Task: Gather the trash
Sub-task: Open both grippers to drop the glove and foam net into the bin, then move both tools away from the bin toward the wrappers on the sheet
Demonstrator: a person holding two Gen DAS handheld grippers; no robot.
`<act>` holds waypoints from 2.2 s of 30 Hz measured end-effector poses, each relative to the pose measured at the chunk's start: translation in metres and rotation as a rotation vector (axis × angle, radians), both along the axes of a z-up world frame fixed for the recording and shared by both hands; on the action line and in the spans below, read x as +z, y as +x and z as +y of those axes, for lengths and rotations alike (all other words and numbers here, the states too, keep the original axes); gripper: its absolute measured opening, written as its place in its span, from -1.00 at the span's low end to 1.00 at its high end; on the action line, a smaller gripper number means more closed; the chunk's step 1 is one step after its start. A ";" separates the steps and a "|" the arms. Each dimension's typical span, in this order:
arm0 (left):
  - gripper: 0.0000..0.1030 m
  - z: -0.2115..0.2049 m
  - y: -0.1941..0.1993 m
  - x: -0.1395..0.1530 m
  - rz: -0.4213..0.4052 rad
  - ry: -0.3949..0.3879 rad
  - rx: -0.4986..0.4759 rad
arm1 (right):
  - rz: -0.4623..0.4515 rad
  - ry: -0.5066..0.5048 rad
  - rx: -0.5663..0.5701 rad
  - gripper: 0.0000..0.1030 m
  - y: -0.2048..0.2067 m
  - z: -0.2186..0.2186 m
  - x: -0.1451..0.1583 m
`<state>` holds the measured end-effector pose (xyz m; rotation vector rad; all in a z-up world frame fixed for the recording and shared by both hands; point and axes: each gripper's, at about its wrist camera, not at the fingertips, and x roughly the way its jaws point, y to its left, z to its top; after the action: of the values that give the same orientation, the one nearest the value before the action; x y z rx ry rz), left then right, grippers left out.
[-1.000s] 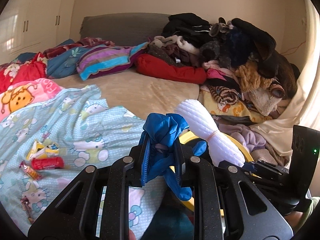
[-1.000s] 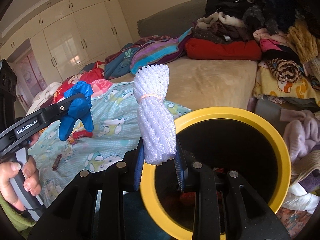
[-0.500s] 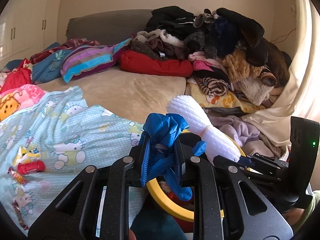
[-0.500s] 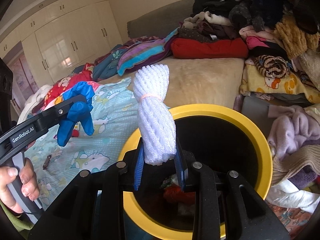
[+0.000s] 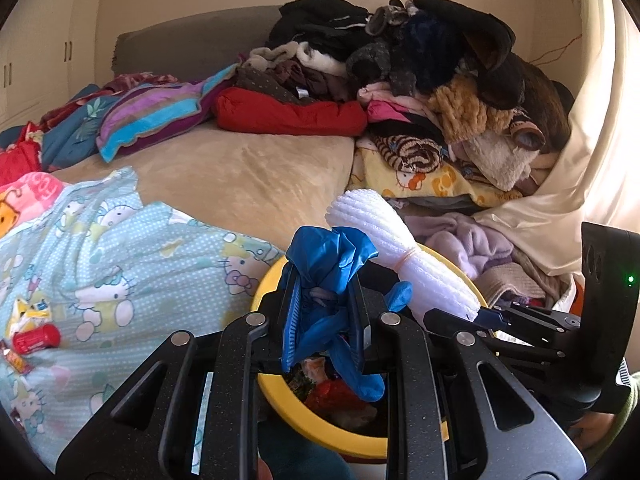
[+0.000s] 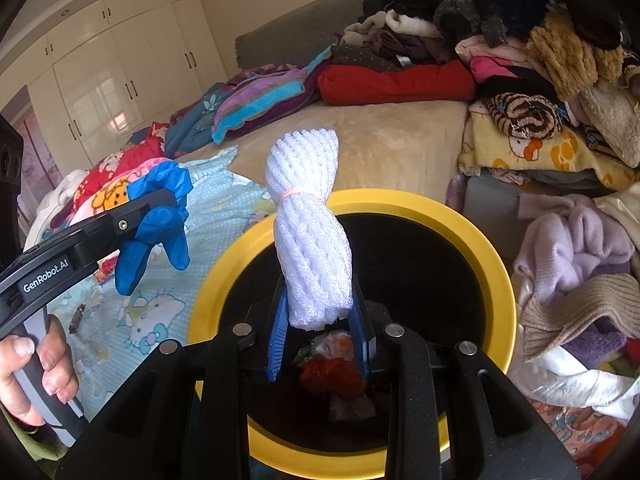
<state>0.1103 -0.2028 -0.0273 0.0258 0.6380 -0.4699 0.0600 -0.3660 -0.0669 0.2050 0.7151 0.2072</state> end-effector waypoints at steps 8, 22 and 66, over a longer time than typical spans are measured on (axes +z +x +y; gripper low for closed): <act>-0.71 -0.018 0.012 -0.014 0.032 0.007 -0.026 | 0.029 -0.006 -0.036 -0.46 -0.002 -0.016 -0.009; -0.71 -0.034 0.031 -0.022 0.062 0.000 -0.030 | 0.051 -0.002 -0.065 -0.42 -0.006 -0.030 -0.018; 0.78 0.050 -0.003 0.017 -0.071 -0.023 0.174 | -0.089 -0.037 0.027 0.51 -0.014 0.030 0.021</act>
<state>0.1069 -0.1531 -0.0104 -0.0344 0.5600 -0.3071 0.0455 -0.3356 -0.0460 0.1503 0.6331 0.2274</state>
